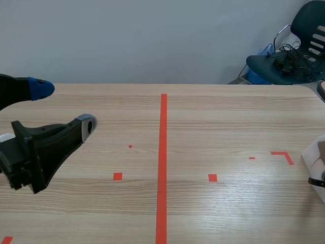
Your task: Do the leaf sorting experiment
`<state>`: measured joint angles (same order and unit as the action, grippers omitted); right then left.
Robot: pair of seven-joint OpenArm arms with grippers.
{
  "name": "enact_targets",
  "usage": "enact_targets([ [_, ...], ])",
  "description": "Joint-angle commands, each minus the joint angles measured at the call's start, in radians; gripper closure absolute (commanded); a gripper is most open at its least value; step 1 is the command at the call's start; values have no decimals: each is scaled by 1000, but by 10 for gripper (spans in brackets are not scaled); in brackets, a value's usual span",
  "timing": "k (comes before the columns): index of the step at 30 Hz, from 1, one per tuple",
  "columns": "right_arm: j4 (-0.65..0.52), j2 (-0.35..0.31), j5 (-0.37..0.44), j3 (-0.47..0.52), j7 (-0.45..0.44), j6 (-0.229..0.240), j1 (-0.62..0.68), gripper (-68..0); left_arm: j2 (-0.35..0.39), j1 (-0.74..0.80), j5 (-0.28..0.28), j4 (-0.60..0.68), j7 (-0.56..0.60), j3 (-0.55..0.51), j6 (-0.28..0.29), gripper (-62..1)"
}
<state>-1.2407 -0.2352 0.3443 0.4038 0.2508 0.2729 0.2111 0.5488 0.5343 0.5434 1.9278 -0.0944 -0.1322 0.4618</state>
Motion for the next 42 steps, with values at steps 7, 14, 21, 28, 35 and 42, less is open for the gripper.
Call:
enact_targets([
  [7,-72,-52,7,51,-19,16,-14,-493,-2,-5,14,3,15,1,-2,-623],
  [14,-288,-153,125,94,110,23,-14,-517,-2,-5,14,3,15,1,-2,-623],
  [21,-482,-283,252,61,227,34,-5,-679,-2,-5,14,3,16,1,-2,-623],
  [28,-626,-364,292,-88,226,33,70,-679,-2,-5,14,3,16,1,-2,-623],
  [35,-914,-371,288,-211,241,33,217,-679,-2,-5,14,3,15,1,-2,-623],
  [42,-996,-330,288,-229,202,34,386,-679,-2,-5,14,3,19,1,-2,-623],
])
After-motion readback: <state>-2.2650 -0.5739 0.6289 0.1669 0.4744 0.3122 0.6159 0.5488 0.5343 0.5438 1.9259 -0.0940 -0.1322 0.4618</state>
